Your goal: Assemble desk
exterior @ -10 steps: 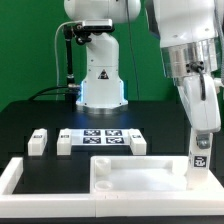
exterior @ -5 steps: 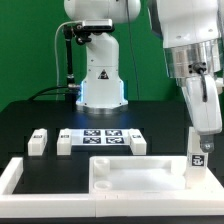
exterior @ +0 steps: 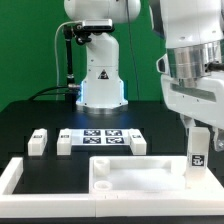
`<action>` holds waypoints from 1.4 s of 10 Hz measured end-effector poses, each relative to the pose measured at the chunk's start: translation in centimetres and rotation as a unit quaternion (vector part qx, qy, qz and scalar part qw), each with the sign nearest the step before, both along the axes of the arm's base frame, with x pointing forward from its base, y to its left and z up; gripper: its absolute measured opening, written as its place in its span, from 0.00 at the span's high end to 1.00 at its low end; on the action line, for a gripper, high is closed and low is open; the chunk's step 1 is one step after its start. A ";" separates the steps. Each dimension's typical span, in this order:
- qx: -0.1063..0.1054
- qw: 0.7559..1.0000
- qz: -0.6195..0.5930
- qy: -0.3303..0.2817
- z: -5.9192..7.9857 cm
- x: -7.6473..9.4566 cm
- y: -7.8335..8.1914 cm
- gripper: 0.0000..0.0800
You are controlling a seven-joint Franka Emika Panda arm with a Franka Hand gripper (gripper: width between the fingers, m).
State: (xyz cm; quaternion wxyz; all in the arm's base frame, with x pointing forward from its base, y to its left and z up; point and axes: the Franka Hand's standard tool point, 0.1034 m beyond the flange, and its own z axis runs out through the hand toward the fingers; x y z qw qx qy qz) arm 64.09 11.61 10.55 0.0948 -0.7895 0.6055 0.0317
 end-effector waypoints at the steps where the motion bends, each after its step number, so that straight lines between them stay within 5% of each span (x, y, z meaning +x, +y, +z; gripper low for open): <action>1: 0.000 1.000 0.007 -0.002 0.1 0.0 0.1 0.19; 4: -0.016 0.986 0.162 -0.030 0.1 0.1 -0.3 0.19; 7: -0.075 0.923 0.369 -0.077 0.4 1.1 -1.1 0.19; 9: -0.079 0.926 0.359 -0.087 0.3 0.9 -0.8 0.19; 10: -0.080 0.926 0.359 -0.087 0.2 0.9 -0.8 0.34; 11: -0.078 0.933 0.342 -0.085 0.2 0.9 -0.9 0.34; 12: -0.079 0.944 0.309 -0.079 0.2 0.9 -1.4 0.56; 14: -0.080 0.960 0.261 -0.069 0.1 1.0 -2.4 0.56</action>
Offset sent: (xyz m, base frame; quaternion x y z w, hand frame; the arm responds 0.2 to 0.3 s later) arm 0.0000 0.0000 0.0000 0.0000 0.0000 -0.1938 0.9810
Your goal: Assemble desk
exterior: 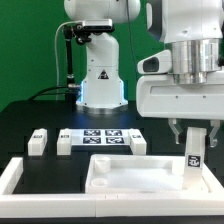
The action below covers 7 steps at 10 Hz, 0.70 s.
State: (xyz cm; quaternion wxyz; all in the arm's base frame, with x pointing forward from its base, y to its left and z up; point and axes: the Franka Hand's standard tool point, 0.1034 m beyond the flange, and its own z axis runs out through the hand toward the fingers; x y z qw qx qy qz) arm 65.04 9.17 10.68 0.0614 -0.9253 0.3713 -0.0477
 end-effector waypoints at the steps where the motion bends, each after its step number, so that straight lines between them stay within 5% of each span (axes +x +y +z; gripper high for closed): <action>1: 0.000 1.000 -0.018 0.003 0.0 0.0 -0.4 0.56; 7: -0.001 1.000 -0.017 0.004 0.0 0.0 -0.7 0.56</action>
Offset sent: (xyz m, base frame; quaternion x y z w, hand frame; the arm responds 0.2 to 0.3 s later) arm 0.0000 0.0000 0.0000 0.0000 0.0000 0.0000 1.0000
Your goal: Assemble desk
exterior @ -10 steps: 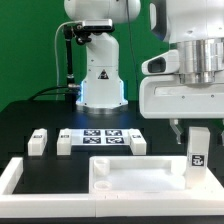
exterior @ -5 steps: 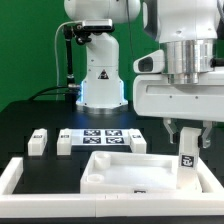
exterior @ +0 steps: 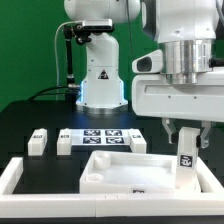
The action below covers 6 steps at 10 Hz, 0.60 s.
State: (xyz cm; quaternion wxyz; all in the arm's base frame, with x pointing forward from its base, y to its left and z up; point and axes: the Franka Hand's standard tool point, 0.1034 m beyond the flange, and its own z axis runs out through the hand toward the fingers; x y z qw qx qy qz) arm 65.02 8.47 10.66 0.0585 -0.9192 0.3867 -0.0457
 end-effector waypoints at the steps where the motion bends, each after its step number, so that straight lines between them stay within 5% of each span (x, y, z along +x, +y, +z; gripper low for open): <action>1: 0.000 1.000 0.000 0.000 0.0 0.0 0.0 0.48; 2: 0.001 1.000 0.000 -0.002 0.3 0.1 0.1 0.27; 3: 0.006 1.000 0.003 -0.010 1.9 0.4 0.3 0.21; 6: 0.018 0.999 0.036 -0.015 8.8 0.3 0.2 0.19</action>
Offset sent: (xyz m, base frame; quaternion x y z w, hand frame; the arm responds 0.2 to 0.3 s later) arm -0.0153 0.0100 0.0612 0.0410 -0.0251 -0.0027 0.9988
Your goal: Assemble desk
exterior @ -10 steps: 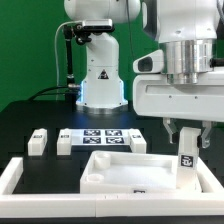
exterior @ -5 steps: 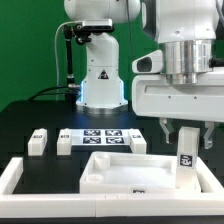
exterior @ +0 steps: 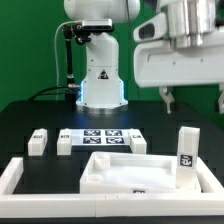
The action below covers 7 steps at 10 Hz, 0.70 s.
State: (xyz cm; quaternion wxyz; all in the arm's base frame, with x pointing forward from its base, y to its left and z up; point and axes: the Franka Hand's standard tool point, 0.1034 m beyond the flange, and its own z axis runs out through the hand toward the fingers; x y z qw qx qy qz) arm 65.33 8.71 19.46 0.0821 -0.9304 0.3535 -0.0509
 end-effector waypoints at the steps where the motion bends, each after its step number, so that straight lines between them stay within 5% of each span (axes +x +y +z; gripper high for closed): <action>1: 0.000 1.000 -0.002 -0.005 0.5 0.2 -0.2 0.19; 7: 0.000 1.000 -0.001 -0.002 0.1 0.1 -0.1 0.19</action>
Offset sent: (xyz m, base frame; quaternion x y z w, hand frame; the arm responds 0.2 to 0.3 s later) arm 0.0000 0.0000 0.0000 0.0000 0.0000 0.0000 1.0000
